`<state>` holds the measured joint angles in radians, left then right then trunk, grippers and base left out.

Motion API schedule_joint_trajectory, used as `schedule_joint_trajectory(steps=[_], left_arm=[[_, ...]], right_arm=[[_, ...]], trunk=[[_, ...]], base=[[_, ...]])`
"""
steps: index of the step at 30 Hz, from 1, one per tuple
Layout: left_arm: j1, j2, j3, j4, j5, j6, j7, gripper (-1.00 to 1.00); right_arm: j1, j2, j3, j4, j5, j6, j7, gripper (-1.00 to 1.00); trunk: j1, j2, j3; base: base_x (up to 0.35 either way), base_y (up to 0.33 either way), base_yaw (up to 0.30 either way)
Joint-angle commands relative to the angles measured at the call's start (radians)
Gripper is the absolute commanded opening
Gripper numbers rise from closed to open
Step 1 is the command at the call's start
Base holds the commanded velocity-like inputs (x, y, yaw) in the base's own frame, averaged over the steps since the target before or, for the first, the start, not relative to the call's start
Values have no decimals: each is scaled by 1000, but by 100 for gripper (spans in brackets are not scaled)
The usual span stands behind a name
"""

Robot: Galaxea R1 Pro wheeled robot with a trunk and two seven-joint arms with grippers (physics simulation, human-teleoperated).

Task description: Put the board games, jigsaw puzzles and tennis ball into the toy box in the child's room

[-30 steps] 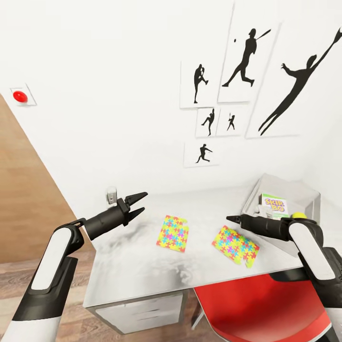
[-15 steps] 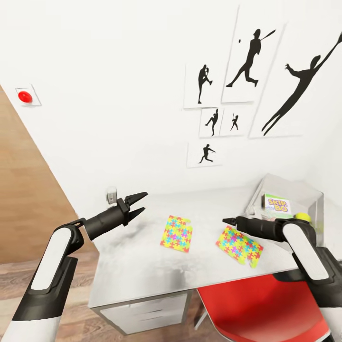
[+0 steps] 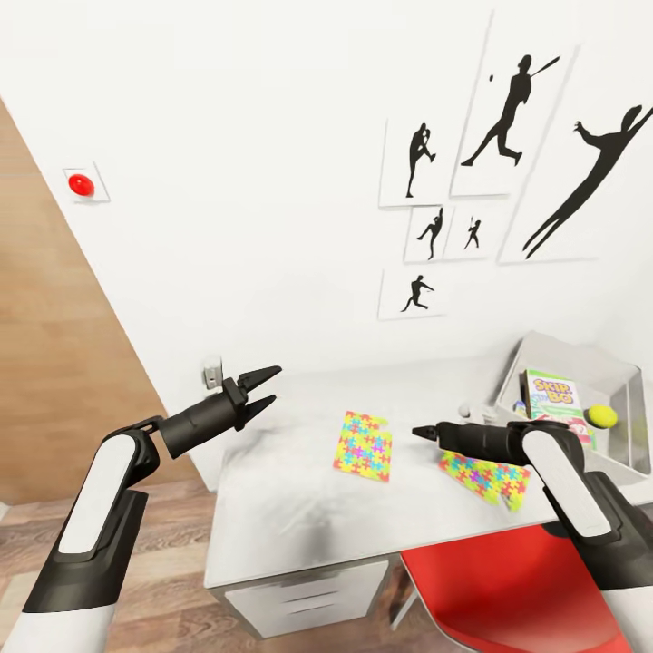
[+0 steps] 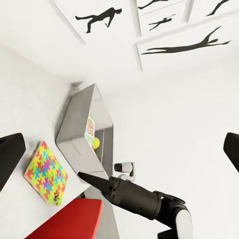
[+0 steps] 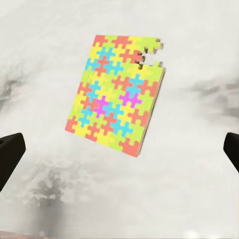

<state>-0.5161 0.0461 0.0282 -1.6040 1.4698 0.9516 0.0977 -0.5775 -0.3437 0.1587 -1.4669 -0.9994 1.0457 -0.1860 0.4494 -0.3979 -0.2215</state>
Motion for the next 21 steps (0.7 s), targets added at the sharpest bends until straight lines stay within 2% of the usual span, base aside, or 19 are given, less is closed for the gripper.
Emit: schedule_joint_trajectory(steps=[1, 7, 12, 15, 16, 21], left_arm=[[-1, 0, 1, -1, 10, 4, 10, 100], [-1, 0, 1, -2, 10, 4, 11, 100], [-1, 0, 1, -2, 10, 4, 11, 100], [-1, -1, 1, -2, 10, 4, 12, 100], [-1, -1, 1, -2, 10, 4, 12, 100], [0, -2, 0, -2, 10, 3, 13, 100]], right_arm=[[-1, -1, 2, -1, -10, 2, -10, 100], [-32, -1, 5, 59, -11, 2, -10, 100], [-79, 0, 7, 155, -11, 2, -9, 100], [-141, 6, 8, 266, -10, 2, -7, 100], [-141, 6, 8, 266, -10, 2, -7, 100], [-252, 24, 10, 452, -10, 2, -1, 100]], trunk=[[1, -2, -2], [1, -2, -9], [1, -2, -16], [1, -2, -20], [1, -2, -22], [1, -2, -30]], base=[[0, 73, 0], [0, 37, 0], [0, 13, 0], [0, 6, 0], [0, 5, 0], [0, 3, 0]])
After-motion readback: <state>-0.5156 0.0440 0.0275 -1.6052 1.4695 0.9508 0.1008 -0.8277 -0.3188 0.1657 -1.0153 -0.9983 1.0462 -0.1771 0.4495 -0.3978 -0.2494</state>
